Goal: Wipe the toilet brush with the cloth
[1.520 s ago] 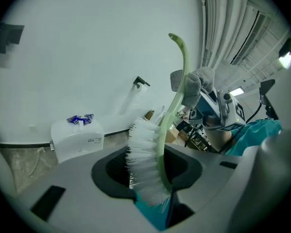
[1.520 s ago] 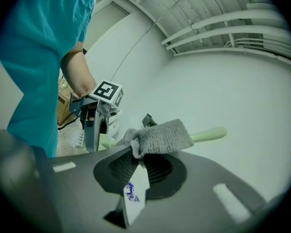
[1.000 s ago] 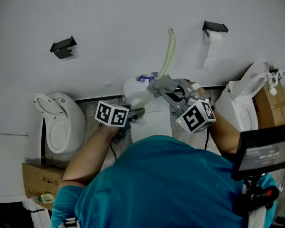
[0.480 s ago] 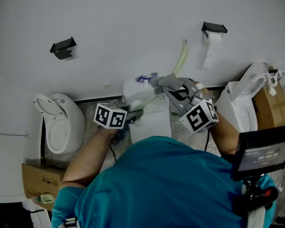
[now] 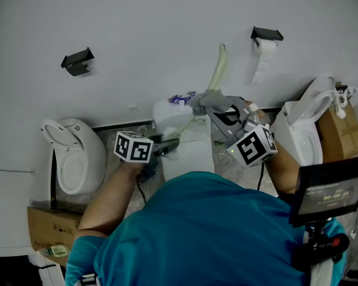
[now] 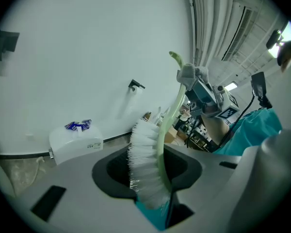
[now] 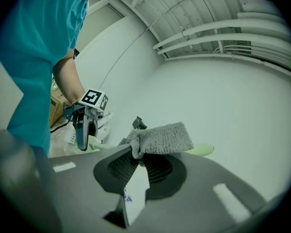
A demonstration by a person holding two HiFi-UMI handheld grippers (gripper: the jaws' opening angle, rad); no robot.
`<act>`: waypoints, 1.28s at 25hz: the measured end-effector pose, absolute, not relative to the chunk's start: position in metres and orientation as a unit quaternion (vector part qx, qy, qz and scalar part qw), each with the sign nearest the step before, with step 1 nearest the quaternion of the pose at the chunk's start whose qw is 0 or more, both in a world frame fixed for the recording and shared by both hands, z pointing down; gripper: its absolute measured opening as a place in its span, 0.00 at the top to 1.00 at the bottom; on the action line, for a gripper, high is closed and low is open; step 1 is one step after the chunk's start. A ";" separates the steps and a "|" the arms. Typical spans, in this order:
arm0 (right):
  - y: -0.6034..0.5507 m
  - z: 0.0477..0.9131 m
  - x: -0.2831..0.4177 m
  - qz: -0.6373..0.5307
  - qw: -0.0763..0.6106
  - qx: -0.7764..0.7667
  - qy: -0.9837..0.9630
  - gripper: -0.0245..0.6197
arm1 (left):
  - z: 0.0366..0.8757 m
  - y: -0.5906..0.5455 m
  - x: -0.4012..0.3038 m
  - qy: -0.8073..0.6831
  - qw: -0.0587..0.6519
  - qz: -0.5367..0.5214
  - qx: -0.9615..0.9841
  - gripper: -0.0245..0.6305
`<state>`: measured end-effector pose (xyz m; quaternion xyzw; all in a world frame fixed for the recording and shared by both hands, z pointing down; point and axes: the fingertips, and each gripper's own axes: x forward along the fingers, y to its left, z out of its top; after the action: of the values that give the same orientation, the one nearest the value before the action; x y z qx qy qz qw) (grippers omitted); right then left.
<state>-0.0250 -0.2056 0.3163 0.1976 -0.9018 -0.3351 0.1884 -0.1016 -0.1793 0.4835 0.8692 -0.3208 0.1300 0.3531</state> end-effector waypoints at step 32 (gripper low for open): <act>-0.224 0.263 0.000 -0.333 0.121 0.249 -0.902 0.91 | 0.476 -0.161 -0.094 -0.259 0.352 0.090 0.895 0.73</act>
<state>0.0004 -0.2243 0.2627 0.2485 -0.9017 -0.3325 0.1210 -0.0945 -0.1611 0.4760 0.8948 -0.2590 0.0896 0.3525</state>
